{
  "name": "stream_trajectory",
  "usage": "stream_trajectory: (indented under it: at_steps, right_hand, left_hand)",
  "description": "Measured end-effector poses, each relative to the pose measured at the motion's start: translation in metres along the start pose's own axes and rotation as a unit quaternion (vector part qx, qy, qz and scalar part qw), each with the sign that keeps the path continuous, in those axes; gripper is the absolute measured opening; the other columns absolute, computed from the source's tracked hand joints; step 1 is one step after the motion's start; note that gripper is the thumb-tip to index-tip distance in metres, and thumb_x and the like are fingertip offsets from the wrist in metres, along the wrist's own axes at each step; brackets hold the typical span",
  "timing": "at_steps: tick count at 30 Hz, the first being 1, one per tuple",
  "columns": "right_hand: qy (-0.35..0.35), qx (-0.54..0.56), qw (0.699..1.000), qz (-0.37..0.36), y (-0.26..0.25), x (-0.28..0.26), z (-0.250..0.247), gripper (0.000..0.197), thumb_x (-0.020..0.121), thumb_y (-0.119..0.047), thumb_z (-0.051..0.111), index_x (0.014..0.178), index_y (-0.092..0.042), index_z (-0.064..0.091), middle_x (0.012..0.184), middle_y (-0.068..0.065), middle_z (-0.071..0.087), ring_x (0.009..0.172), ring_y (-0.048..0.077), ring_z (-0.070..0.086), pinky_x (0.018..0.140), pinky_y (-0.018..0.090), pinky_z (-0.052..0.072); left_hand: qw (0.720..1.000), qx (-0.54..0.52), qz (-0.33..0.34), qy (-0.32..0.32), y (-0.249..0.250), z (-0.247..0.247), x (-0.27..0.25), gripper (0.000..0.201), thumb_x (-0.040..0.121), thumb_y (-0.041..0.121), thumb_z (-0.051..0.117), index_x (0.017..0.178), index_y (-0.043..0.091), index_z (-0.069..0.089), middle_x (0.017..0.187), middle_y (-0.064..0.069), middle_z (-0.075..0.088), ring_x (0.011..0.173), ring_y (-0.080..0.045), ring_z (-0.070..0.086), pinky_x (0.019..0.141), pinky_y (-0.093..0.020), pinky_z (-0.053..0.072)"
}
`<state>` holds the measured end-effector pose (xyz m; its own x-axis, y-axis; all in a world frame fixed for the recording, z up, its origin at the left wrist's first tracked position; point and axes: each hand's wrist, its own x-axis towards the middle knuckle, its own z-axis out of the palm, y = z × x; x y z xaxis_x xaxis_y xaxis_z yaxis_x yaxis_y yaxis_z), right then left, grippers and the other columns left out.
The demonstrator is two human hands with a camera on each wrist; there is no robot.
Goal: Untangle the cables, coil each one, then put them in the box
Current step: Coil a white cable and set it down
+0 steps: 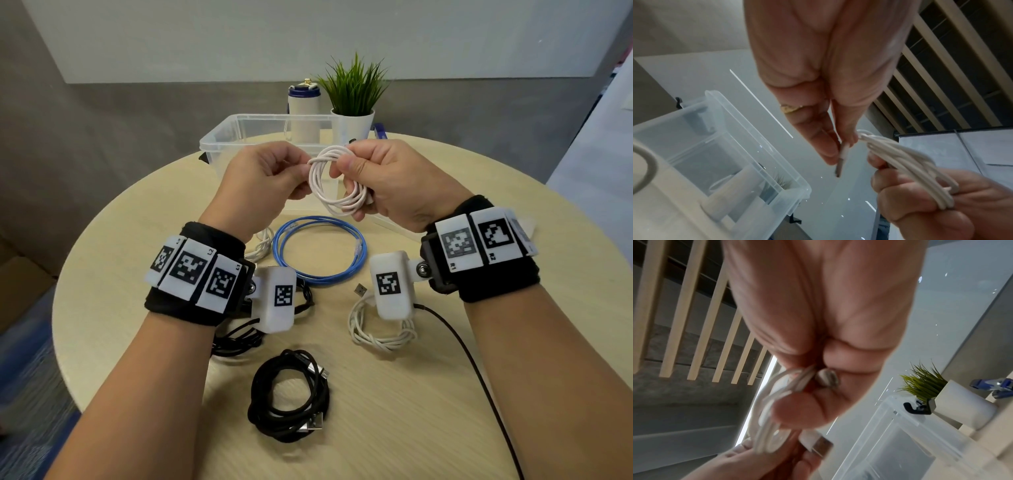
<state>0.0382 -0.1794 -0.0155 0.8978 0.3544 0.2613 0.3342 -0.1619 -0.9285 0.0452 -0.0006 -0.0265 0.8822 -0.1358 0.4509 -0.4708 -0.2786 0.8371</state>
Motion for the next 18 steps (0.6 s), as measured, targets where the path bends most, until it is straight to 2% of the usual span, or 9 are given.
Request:
stream_trajectory:
  at_steps: [3, 6, 9, 11, 14, 18]
  right_hand:
    - [0.017, -0.015, 1.0, 0.0, -0.001, -0.001, -0.001, 0.018, 0.097, -0.019, 0.051, 0.087, -0.016, 0.066, 0.063, 0.003, 0.051, 0.052, 0.011, 0.055, 0.051, 0.024, 0.051]
    - [0.051, -0.053, 0.997, -0.015, 0.001, -0.002, -0.003, 0.014, 0.095, -0.021, 0.056, 0.094, -0.022, 0.07, 0.066, 0.002, 0.056, 0.056, 0.011, 0.055, 0.054, 0.024, 0.051]
    - [0.095, -0.064, 0.993, -0.034, 0.002, 0.001, -0.004, 0.014, 0.094, -0.021, 0.059, 0.099, -0.016, 0.071, 0.061, 0.001, 0.054, 0.051, 0.009, 0.051, 0.048, 0.022, 0.048]
    - [0.116, -0.062, 0.99, -0.043, 0.002, 0.002, -0.005, 0.014, 0.094, -0.02, 0.059, 0.098, -0.015, 0.071, 0.056, -0.002, 0.053, 0.047, 0.007, 0.05, 0.045, 0.021, 0.045]
    - [0.121, -0.05, 0.99, -0.043, 0.002, 0.002, -0.004, 0.014, 0.094, -0.02, 0.059, 0.099, -0.016, 0.071, 0.05, -0.008, 0.053, 0.045, 0.007, 0.049, 0.045, 0.022, 0.045]
    - [0.127, -0.039, 0.99, -0.043, 0.002, 0.003, -0.002, 0.015, 0.094, -0.02, 0.058, 0.101, -0.014, 0.07, 0.058, 0.001, 0.054, 0.047, 0.008, 0.05, 0.046, 0.023, 0.046]
  left_hand:
    - [0.996, -0.083, -0.01, -0.021, 0.0, 0.001, -0.001, 0.011, 0.092, 0.005, 0.056, 0.084, 0.009, 0.062, 0.079, -0.011, 0.066, 0.073, -0.017, 0.063, 0.071, -0.024, 0.055]
    - [0.989, -0.141, -0.027, -0.048, 0.002, 0.001, -0.002, 0.012, 0.093, 0.004, 0.054, 0.084, 0.009, 0.061, 0.076, -0.004, 0.068, 0.07, -0.013, 0.062, 0.067, -0.02, 0.053]
    - [0.977, -0.191, -0.046, -0.082, 0.006, 0.001, -0.005, 0.01, 0.091, 0.004, 0.053, 0.087, 0.007, 0.061, 0.075, -0.001, 0.069, 0.069, -0.01, 0.065, 0.068, -0.019, 0.054]
    - [0.968, -0.223, -0.051, -0.1, 0.009, 0.0, -0.007, 0.006, 0.083, 0.004, 0.06, 0.089, 0.006, 0.06, 0.074, -0.001, 0.071, 0.069, -0.011, 0.068, 0.069, -0.019, 0.055]
    - [0.966, -0.229, -0.037, -0.111, 0.01, 0.001, -0.009, 0.027, 0.068, -0.001, 0.071, 0.09, 0.007, 0.059, 0.075, -0.002, 0.073, 0.072, -0.012, 0.07, 0.07, -0.021, 0.056]
    - [0.967, -0.234, -0.04, -0.094, 0.012, 0.004, -0.01, 0.03, 0.062, 0.002, 0.07, 0.09, 0.008, 0.059, 0.074, -0.003, 0.073, 0.07, -0.013, 0.07, 0.067, -0.022, 0.055]
